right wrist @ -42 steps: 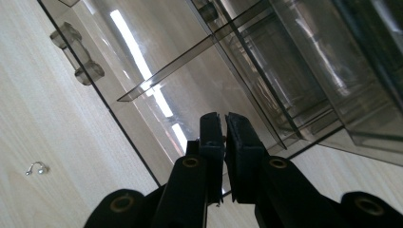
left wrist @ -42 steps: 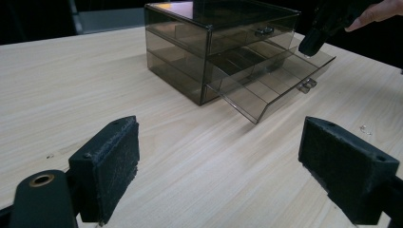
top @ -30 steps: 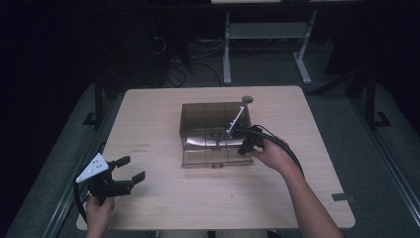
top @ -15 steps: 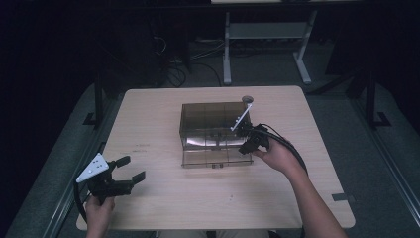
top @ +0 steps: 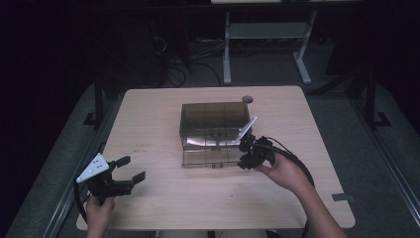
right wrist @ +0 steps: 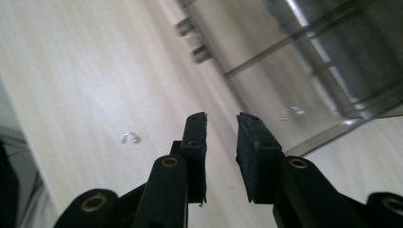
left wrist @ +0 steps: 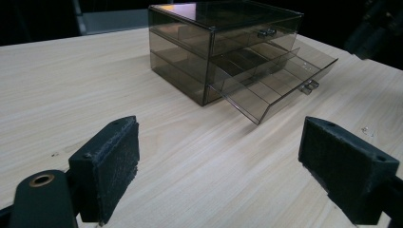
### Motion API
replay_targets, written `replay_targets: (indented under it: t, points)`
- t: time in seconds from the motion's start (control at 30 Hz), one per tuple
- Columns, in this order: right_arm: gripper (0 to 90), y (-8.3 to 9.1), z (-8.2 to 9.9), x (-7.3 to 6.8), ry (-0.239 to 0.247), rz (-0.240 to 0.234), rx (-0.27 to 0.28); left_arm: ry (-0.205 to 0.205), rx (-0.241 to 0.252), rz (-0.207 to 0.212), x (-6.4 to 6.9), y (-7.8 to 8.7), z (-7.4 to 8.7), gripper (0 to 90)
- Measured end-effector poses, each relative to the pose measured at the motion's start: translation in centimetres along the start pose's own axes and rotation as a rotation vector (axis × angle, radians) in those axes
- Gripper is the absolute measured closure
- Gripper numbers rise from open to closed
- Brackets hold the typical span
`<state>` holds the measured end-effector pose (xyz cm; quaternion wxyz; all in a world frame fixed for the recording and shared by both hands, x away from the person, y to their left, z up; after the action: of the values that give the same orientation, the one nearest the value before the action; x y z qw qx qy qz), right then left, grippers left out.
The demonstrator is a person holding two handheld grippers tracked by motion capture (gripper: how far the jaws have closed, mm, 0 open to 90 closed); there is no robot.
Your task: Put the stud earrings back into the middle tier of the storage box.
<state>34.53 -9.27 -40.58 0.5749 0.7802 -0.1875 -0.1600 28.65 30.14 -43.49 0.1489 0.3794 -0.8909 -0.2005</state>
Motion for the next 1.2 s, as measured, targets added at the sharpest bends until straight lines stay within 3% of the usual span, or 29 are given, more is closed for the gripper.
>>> replay_targets:
  t: [0.2,0.37,0.83,1.2]
  points:
    - [71.6,-0.8,0.6,-1.8,0.023,-0.033,0.006,0.001,0.000,-0.001,0.0,0.0,0.0,12.9]
    - [70.9,-2.3,0.8,-3.5,0.052,-0.046,-0.025,-0.008,-0.004,-0.004,0.0,0.1,0.0,12.9]
    - [70.9,-5.3,1.1,-5.4,0.088,-0.085,-0.097,0.000,0.002,-0.005,0.0,0.1,0.0,12.9]
    - [72.7,-6.6,0.9,-6.0,0.110,-0.063,-0.146,-0.003,0.003,-0.007,-0.1,0.1,0.0,12.9]
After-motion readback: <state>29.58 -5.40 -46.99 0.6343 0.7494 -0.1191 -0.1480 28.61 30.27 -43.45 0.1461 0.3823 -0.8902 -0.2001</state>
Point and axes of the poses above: each handheld gripper's, and its own axes: y roughly backward along the jaws, z roughly out of its underside, x roughly to its right, the point moved 4 cm from there along -y, roughly forward along the jaws, and after that the axes turned 7 degrees about -x, right-handed, at the moved point
